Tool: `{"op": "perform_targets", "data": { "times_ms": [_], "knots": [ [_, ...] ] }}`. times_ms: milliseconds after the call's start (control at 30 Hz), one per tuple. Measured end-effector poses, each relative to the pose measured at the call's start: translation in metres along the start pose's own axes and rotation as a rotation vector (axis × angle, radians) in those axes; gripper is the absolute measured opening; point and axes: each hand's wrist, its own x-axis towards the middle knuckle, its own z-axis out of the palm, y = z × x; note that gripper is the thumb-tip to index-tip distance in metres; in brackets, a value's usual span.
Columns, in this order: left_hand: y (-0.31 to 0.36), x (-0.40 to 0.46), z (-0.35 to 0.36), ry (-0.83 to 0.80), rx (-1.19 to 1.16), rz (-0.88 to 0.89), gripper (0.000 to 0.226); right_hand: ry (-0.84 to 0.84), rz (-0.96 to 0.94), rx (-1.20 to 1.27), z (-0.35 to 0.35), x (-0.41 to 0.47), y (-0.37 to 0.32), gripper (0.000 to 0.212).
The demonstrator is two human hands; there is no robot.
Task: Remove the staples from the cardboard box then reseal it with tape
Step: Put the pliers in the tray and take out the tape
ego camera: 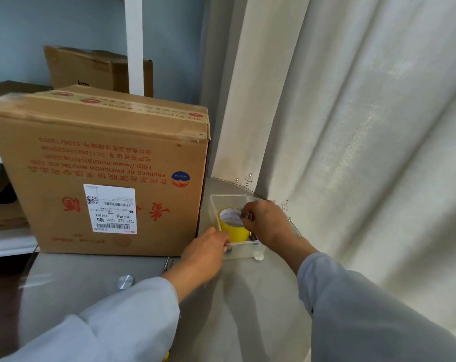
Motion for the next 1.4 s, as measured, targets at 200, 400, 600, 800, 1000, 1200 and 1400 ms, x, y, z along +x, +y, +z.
{"op": "perform_targets", "data": {
  "times_ms": [200, 400, 600, 800, 1000, 1200, 1400],
  "knots": [
    [0.005, -0.005, -0.006, 0.046, 0.064, -0.014, 0.016, -0.291, -0.139, -0.322, 0.015, 0.007, -0.001, 0.027],
    [0.007, -0.006, -0.008, 0.037, 0.108, 0.003, 0.015, -0.419, -0.045, -0.373, 0.017, 0.019, -0.011, 0.034],
    [0.006, -0.008, -0.01, 0.036, 0.133, 0.011, 0.018, -0.408, 0.051, -0.276, 0.025, 0.024, -0.008, 0.049],
    [0.008, -0.02, -0.034, 0.003, 0.216, -0.02, 0.035, -0.045, 0.117, -0.156, 0.01, 0.014, -0.01, 0.019],
    [0.004, -0.042, -0.058, -0.392, 0.681, -0.193, 0.034, -0.11, 0.095, -0.108, 0.016, 0.0, -0.029, 0.024],
    [-0.021, -0.075, -0.039, -0.5, 0.62, -0.374, 0.081, -0.163, 0.158, -0.045, 0.028, -0.007, -0.04, 0.043],
    [-0.027, -0.087, -0.034, -0.367, 0.405, -0.495, 0.076, -0.037, 0.22, 0.008, 0.035, -0.012, -0.037, 0.032]
  ]
}}
